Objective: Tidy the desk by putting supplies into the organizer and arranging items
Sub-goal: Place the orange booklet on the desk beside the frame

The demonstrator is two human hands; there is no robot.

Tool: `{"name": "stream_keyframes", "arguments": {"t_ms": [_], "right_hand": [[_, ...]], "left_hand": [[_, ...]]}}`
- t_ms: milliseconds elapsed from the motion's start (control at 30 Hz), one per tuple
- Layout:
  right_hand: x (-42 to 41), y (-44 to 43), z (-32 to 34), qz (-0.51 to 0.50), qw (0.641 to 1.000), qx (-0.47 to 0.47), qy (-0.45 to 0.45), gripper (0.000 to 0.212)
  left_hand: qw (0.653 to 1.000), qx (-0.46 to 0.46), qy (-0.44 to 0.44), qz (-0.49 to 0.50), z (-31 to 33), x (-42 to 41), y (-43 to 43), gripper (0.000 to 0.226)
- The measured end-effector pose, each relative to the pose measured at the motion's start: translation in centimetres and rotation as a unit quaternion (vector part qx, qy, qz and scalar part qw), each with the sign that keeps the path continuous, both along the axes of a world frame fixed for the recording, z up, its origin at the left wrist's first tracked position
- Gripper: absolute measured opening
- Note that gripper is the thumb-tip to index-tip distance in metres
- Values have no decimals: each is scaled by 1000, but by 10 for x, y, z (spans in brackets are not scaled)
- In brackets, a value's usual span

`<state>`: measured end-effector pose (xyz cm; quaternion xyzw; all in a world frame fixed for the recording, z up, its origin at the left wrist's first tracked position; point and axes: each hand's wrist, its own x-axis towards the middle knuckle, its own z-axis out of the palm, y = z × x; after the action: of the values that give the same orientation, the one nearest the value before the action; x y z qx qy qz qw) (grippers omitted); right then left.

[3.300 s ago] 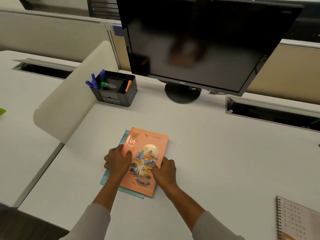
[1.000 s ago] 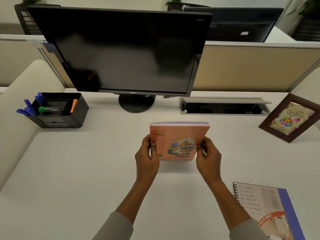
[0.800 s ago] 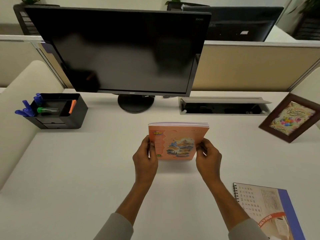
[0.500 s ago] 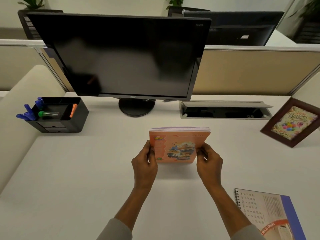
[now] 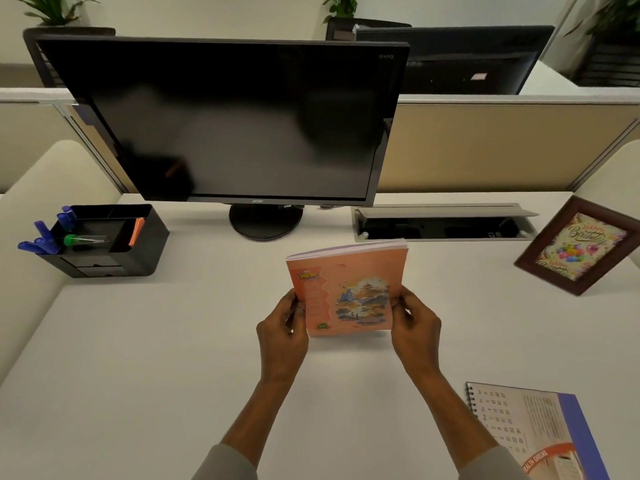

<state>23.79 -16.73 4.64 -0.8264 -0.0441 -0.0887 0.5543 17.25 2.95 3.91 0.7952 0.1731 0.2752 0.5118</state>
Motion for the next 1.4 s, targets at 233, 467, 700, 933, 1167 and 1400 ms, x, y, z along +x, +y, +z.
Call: {"name": "stream_keyframes", "arguments": {"t_ms": [233, 467, 700, 933, 1167, 1400], "right_hand": [[36, -15, 37, 17, 996, -57, -64, 36], [89, -40, 61, 29, 979, -179, -94, 28], [132, -58, 69, 48, 945, -317, -68, 39], [172, -71, 39, 51, 898, -435, -46, 42], [198, -82, 18, 35, 885, -461, 59, 43], [213, -92, -6, 37, 862, -492, 112, 42]], "left_hand": [[989, -137, 54, 20, -2, 16, -23, 18], [913, -386, 130, 35, 4, 41, -74, 16], [804, -562, 186, 58, -3, 68, -130, 7], [731, -640, 231, 49, -10, 91, -179, 13], [716, -648, 259, 27, -12, 116, -202, 15], [731, -607, 312, 2, -25, 132, -207, 15]]}}
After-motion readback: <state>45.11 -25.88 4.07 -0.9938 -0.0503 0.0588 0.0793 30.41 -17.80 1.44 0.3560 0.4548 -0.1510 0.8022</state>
